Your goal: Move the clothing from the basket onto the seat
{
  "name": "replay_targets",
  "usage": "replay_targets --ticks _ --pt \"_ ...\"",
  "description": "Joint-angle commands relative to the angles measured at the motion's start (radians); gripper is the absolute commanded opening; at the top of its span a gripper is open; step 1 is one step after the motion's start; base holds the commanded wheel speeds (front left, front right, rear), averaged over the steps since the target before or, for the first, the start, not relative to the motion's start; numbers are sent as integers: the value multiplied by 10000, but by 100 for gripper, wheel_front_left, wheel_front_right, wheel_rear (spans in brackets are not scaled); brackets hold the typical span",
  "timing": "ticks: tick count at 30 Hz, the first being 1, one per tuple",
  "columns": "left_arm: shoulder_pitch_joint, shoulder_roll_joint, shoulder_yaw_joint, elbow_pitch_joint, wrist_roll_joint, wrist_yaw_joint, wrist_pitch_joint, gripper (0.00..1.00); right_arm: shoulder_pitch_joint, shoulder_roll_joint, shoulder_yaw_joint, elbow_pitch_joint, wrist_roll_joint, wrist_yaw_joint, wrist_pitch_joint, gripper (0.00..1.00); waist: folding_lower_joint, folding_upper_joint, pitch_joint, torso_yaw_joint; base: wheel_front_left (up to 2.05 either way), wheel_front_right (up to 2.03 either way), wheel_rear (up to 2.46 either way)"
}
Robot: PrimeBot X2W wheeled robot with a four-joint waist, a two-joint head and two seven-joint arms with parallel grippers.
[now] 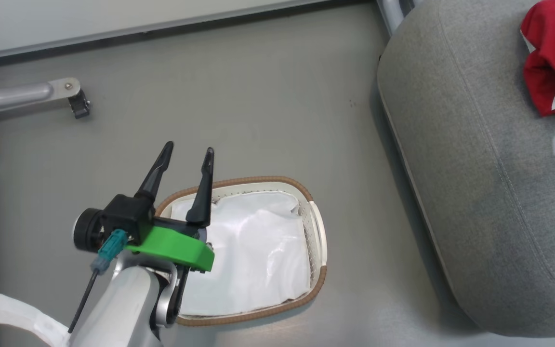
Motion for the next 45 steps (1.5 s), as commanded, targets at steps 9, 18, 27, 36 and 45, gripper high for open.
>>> replay_targets --ticks 9,18,27,36,45 --pt "1335 -292 1575 296 411 387 -6 100 1522 1224 364 -697 645 -11 -91 100 0 0 -1123 829 0 0 0" --pt "2622 -721 2753 496 772 199 -7 100 3873 2375 489 -2060 1199 -12 -164 100 0 0 -2019 1613 0 0 0" --pt "3726 -1043 3446 484 1086 -238 -8 100 5948 2579 1250 -3121 2372 -11 -169 100 0 0 -2737 1816 0 0 0" --pt "3889 -1236 3681 660 1269 -540 -8 100 6478 2572 2079 -3122 2430 -11 -171 100 0 0 -3001 1776 0 0 0" --pt "3720 -1396 3725 905 1431 -775 -8 100 6512 2575 2387 -2988 2599 -11 -171 100 0 0 -3045 1751 0 0 0"
